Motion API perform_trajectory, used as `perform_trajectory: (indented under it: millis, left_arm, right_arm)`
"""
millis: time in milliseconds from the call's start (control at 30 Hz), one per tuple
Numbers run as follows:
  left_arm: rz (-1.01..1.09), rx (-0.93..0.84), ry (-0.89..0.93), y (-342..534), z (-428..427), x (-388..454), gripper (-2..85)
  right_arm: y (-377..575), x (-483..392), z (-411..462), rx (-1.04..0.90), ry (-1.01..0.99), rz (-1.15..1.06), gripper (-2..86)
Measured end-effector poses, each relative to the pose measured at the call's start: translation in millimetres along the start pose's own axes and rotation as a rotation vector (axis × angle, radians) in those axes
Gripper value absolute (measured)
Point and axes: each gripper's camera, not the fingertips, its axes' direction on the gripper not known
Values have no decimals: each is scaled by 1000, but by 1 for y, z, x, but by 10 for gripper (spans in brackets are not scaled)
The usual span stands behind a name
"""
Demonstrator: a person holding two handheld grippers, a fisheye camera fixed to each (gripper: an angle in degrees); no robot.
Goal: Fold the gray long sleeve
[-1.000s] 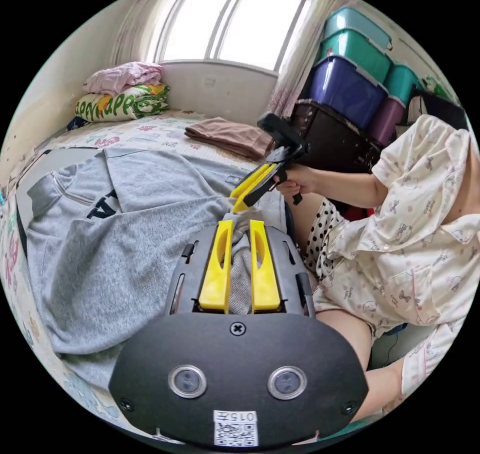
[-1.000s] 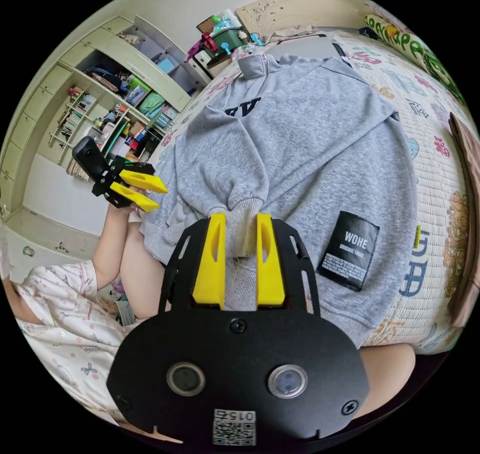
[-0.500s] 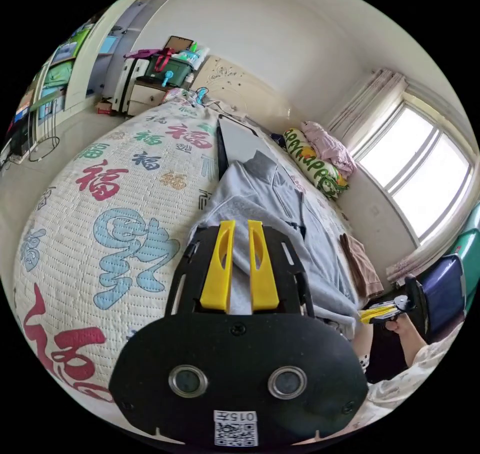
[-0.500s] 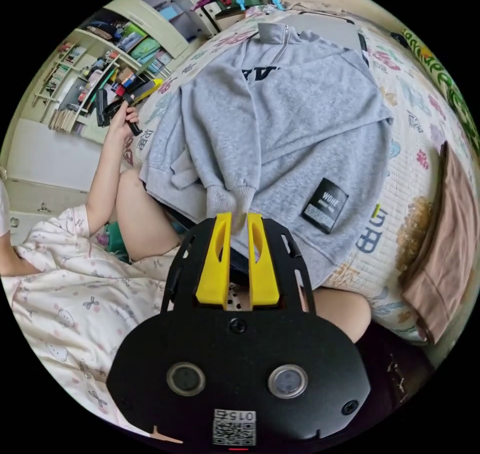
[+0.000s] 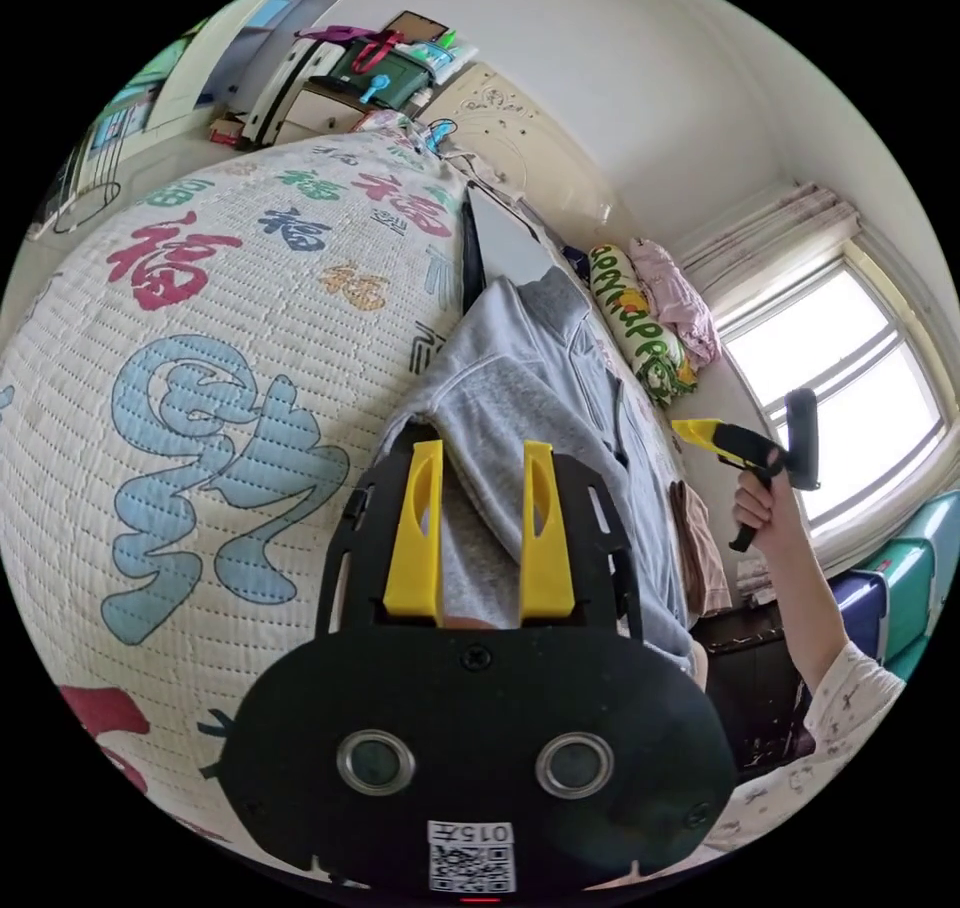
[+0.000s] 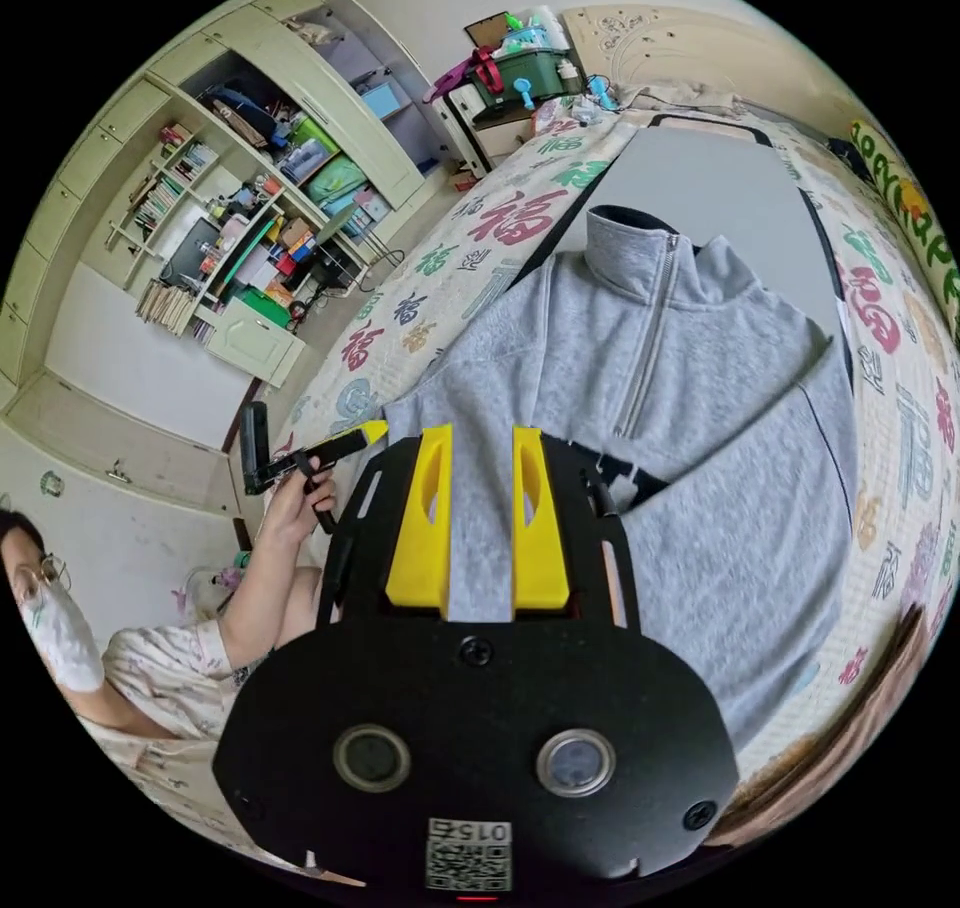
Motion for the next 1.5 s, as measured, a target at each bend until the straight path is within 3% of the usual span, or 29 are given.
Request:
perform_trajectory:
  millis: [200, 400, 567, 900, 1033, 1133, 1233, 1400, 1500]
  left_arm:
    - [-87, 55, 36, -6, 2, -22, 129]
    - [-157, 21, 119, -9, 18, -45, 77]
    - [-194, 32, 142, -13, 11, -63, 4]
    - [-199, 148, 146, -13, -29, -89, -6]
    - [-283, 149, 160, -13, -23, -115, -6]
    - [-279, 130, 142, -19, -22, -122, -5]
    - [-273, 108, 152, -25, -22, -132, -3]
    - [-237, 131, 195, -31, -37, -135, 8]
    - [-142, 236, 220, -28, -75, -122, 23]
  right_arm:
    - [-80, -1, 86, -86, 56, 15, 114]
    - [-115, 8, 139, -139, 81, 111, 109]
    - [-137, -11, 162, -228, 164, 46, 52]
    - [-192, -61, 180, -137, 156, -55, 26]
    - [-213, -84, 245, -219, 301, -99, 38]
    - [-211, -79, 285, -268, 359, -73, 51]
    - [-198, -63, 281, -196, 281, -20, 60]
    - [-135, -55, 230, -84, 173, -111, 61]
    - [-56, -62, 184, -8, 196, -223, 55]
